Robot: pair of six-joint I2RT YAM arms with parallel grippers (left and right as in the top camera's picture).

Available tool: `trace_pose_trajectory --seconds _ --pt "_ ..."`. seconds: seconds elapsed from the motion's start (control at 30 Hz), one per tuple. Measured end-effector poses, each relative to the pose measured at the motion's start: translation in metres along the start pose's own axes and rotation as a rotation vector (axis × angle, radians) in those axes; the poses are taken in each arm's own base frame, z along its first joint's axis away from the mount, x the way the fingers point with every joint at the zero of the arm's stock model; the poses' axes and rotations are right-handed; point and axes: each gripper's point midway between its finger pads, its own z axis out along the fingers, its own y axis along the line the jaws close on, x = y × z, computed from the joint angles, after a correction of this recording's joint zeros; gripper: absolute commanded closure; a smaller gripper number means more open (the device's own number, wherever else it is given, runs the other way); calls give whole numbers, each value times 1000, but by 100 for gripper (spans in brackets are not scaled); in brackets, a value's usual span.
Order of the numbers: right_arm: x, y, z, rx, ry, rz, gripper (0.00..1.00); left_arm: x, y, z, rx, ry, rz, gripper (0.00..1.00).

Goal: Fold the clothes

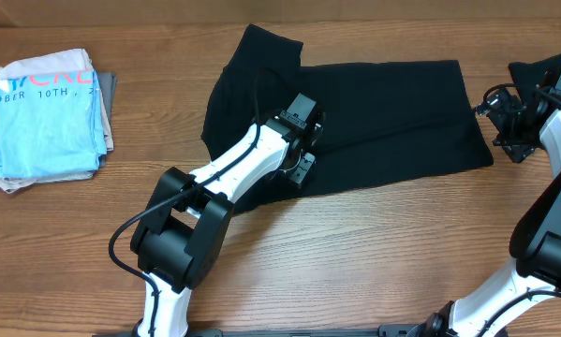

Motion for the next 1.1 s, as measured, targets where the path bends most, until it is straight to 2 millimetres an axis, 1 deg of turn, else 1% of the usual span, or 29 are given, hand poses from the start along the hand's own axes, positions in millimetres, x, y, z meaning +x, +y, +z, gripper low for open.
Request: trace_pose_trajectory --seconds 0.1,0.23,0.3,0.33,0.57,0.7,0.83,0.93,1.03,1.1 --pt "0 0 0 0 0 0 0 0 0 0 0 0 0 43" --pt "0 0 0 0 0 0 0 0 0 0 -1 -1 0 49" --pt "0 0 0 0 0 0 0 0 1 0 -3 -1 -1 55" --pt "0 0 0 0 0 0 0 0 1 0 -4 -1 0 56" --pt "0 0 0 0 0 0 0 -1 1 0 -7 -4 3 56" --pt "0 0 0 0 0 0 0 -1 2 0 -10 -5 2 47" --pt "0 0 0 0 0 0 0 -1 2 0 -11 -5 3 48" --pt "0 0 0 0 -1 0 0 -1 2 0 -11 -6 2 51" --pt "0 0 0 0 0 0 0 0 2 3 -11 -9 2 51" --pt "0 0 0 0 0 -1 0 2 2 6 -11 -6 2 53"
